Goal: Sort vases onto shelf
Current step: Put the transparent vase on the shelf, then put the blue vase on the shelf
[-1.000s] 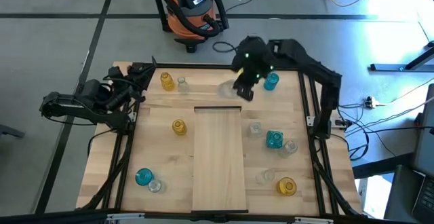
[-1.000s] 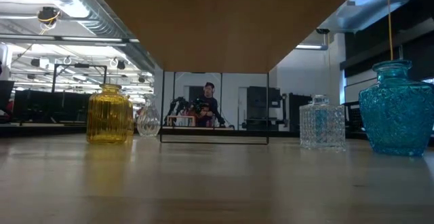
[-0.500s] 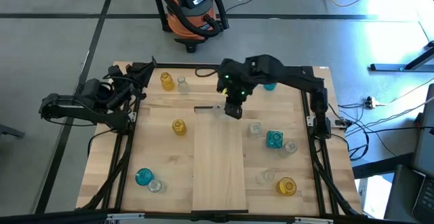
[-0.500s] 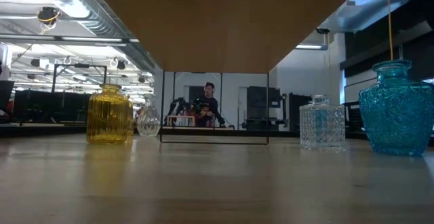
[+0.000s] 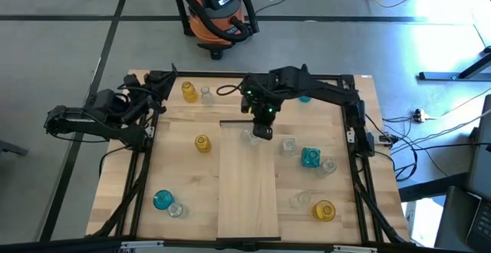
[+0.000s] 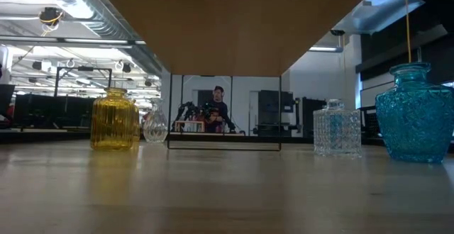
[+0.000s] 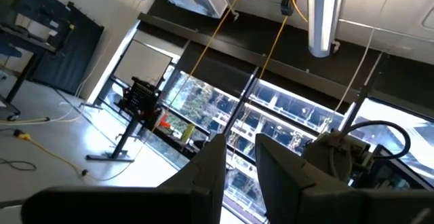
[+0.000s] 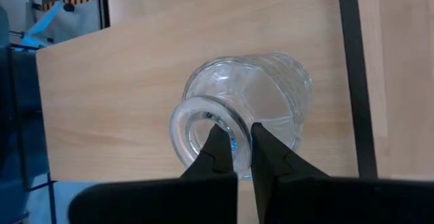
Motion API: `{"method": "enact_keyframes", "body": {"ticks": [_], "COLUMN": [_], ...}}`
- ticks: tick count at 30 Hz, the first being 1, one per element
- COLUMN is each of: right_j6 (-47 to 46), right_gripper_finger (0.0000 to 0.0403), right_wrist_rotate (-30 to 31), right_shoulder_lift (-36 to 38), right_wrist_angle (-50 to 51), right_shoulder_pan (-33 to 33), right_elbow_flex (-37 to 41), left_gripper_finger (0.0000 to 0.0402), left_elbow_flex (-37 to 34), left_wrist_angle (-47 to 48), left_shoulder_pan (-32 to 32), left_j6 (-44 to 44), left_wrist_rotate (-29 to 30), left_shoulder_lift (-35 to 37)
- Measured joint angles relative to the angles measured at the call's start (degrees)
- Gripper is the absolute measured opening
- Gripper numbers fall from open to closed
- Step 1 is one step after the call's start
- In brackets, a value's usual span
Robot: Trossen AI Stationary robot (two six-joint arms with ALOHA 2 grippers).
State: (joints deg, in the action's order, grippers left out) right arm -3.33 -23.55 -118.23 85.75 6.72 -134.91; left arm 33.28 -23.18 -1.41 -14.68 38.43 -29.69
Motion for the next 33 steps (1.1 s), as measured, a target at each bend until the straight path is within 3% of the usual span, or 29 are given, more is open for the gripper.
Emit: {"method": "enact_keyframes", "body": {"ticks": [7, 21, 33], "right_j6": [1.88, 0.32, -2.40], "right_gripper_finger": [0.0008, 0.0108, 0.0117], "right_wrist_rotate": [-1.04, -0.46, -0.63], "right_shoulder_lift": [-1.49, -2.11, -2.00], "right_wrist_angle": [0.34, -2.15, -5.34], "right_shoulder_pan": [0.02, 0.13, 0.94], "right_elbow_flex": [-0.07, -0.04, -0.04], "left_gripper_finger": [0.0072, 0.0072, 0.0072], "left_elbow_flex": [0.00, 0.00, 0.00], "left_wrist_angle": [0.27, 0.25, 0.64], "left_shoulder_pan": [0.00, 0.00, -0.01], "left_j6": [-0.29, -0.29, -0.26], "left_wrist_rotate": [-0.04, -0.65, -0.65], "left_shoulder_lift": [0.00, 0.00, 0.00]}}
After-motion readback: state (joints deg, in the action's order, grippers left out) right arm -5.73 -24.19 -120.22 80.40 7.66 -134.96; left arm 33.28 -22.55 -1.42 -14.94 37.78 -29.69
